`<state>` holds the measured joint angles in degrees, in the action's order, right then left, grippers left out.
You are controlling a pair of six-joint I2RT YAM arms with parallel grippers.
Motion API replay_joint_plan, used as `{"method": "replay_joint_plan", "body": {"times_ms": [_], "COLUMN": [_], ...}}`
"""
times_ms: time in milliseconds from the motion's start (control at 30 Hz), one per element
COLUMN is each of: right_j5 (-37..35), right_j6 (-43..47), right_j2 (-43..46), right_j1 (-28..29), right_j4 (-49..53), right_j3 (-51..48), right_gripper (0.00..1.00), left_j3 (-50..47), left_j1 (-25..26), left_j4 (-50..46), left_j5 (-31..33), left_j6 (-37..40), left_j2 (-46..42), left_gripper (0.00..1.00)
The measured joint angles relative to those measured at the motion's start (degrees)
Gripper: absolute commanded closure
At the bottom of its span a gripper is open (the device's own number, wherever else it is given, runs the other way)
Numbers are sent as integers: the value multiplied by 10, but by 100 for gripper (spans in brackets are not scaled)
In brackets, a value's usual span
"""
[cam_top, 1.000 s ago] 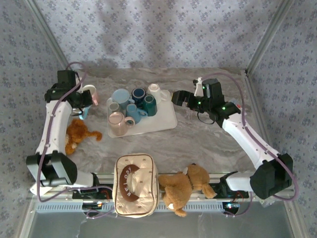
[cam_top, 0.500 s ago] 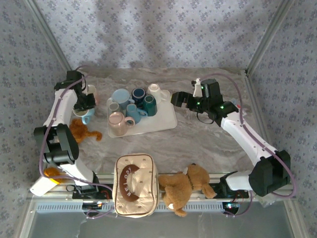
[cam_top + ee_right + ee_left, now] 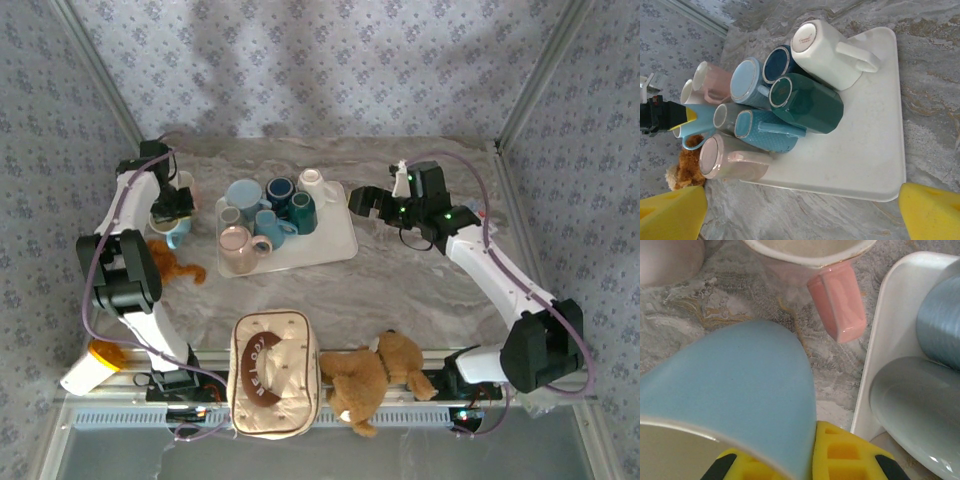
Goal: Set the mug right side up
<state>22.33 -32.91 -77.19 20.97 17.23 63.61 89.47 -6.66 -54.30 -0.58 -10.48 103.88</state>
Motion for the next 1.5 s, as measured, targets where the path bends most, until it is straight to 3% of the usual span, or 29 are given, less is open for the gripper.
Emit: {"method": "replay_joint_plan", "body": {"times_ms": [933, 1033, 1233, 1500], "right_j5": [10, 10, 10, 10], "right_j6": [-1, -1, -1, -1], "right_j2": [-15, -15, -15, -16], "right_j1": [0, 0, 0, 0], "right_j4": [-12, -12, -12, -12], "right_j3": [0, 0, 0, 1], "right_gripper": [0, 0, 0, 0], "left_j3": [0, 0, 2, 5], "left_j1": [-8, -7, -8, -7], "left_j4": [0, 0, 0, 4], "left_j5": [-2, -2, -11, -18], "left_j6": [15, 15, 20, 25], "left_j2": [42, 47, 51, 50], "left_gripper": [98, 93, 75, 71]}}
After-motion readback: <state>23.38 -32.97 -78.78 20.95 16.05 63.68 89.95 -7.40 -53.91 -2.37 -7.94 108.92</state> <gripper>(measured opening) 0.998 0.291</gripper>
